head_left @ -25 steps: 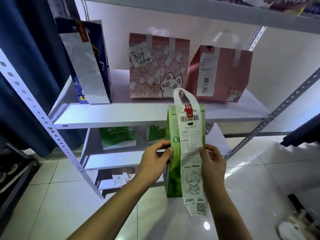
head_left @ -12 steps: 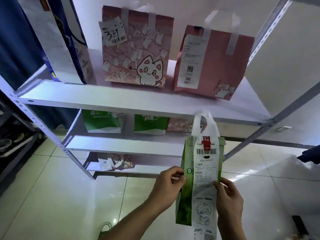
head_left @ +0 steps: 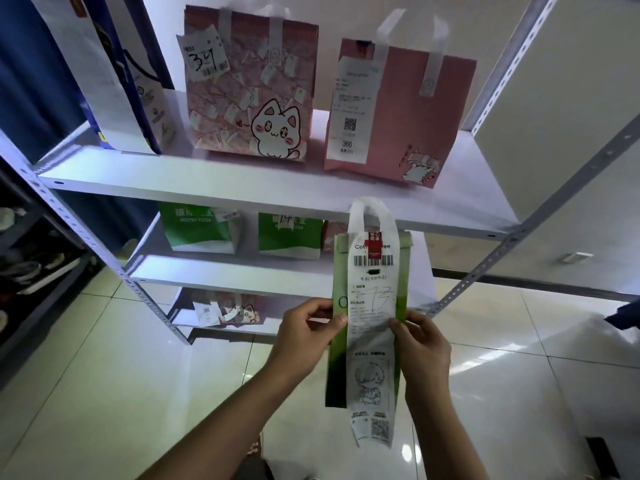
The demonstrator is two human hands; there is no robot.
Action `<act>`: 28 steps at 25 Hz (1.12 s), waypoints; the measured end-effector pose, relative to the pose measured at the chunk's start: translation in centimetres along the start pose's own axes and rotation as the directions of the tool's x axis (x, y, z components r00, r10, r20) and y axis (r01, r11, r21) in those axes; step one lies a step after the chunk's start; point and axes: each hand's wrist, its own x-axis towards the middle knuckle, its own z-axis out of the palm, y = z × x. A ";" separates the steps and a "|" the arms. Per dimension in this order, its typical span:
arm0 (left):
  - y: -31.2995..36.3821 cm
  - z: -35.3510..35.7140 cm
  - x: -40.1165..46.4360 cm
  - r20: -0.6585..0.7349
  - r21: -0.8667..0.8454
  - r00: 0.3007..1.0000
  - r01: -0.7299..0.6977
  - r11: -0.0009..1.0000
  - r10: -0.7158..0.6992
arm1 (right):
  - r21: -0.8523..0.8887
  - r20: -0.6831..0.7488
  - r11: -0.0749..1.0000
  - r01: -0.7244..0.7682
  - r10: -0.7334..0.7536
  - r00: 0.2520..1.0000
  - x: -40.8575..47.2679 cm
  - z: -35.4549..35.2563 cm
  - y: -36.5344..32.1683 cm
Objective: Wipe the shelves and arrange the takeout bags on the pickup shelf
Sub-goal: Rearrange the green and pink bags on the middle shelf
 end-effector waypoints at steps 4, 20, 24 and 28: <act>3.5 -1.1 0.6 -0.108 -0.012 0.991 -0.084 0.996 0.082 | 0.003 0.101 0.996 0.090 -0.089 0.991 0.4 1.7 -3.7; 12.3 -10.7 6.8 -0.293 -0.144 0.934 -0.256 0.956 0.206 | 0.098 0.231 0.917 0.386 -0.398 0.888 0.1 11.6 -15.4; 13.9 -11.4 8.6 -0.307 -0.133 0.932 -0.242 0.961 0.193 | 0.122 0.225 0.931 0.344 -0.363 0.904 1.5 12.6 -17.1; 15.9 -11.6 10.6 -0.351 -0.150 0.922 -0.227 0.962 0.162 | 0.137 0.265 0.942 0.307 -0.333 0.905 3.9 13.1 -19.5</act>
